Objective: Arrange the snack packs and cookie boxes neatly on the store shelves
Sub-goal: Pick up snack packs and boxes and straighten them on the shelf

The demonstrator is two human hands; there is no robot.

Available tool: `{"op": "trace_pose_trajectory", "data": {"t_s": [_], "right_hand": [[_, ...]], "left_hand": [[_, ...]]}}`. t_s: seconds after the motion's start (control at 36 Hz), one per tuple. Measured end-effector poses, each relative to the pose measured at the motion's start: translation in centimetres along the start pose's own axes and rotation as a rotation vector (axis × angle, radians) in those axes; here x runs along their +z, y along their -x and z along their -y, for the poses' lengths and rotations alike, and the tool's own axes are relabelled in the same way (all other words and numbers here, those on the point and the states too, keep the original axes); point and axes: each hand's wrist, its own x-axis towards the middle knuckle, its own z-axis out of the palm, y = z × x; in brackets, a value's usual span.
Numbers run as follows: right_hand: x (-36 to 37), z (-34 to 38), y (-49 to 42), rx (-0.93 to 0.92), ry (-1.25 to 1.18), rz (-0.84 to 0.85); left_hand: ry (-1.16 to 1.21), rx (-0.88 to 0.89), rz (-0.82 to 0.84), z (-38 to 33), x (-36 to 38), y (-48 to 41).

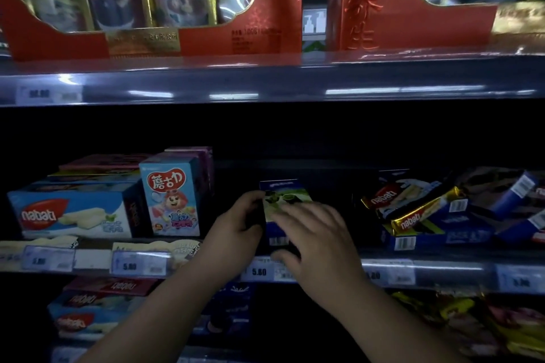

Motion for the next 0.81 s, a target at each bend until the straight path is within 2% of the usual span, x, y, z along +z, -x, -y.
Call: {"op": "trace_pose_trajectory", "data": {"t_s": [0.11, 0.17, 0.28, 0.42, 0.5, 0.56, 0.64, 0.75, 0.81], "right_hand": [[-1.1, -0.8, 1.0, 0.362, -0.192, 0.055], [-1.3, -1.3, 1.2, 0.468, -0.288, 0.040], [-1.1, -1.6, 1.1, 0.445, -0.263, 0.074], [-1.5, -2.0, 1.2, 0.433, -0.256, 0.113], [-2.5, -2.2, 2.0, 0.401, -0.305, 0.125], [-3.5, -2.4, 2.5, 0.384, -0.300, 0.075], [-5.4, -3.3, 3.6, 0.399, -0.309, -0.035], [-8.6, -5.8, 5.2, 0.440, -0.322, -0.211], [-10.0, -7.4, 5.7, 0.472, -0.309, -0.271]], "left_hand": [[0.012, 0.023, 0.084, -0.1, -0.3, 0.2], [-0.042, 0.018, 0.124, 0.1, -0.2, 0.1], [-0.271, 0.046, 0.096, 0.1, 0.1, -0.3], [-0.304, 0.089, 0.076, 0.5, 0.3, -0.8], [-0.437, 0.252, -0.042, 0.2, 0.9, -0.8], [-0.458, 0.385, -0.119, -1.1, 1.8, -0.7], [-0.394, 0.533, -0.142, -3.9, 4.1, -0.4], [-0.319, 0.593, -0.053, -7.0, 8.0, 0.0], [-0.283, 0.520, 0.008, -8.0, 10.1, -0.1]]}}
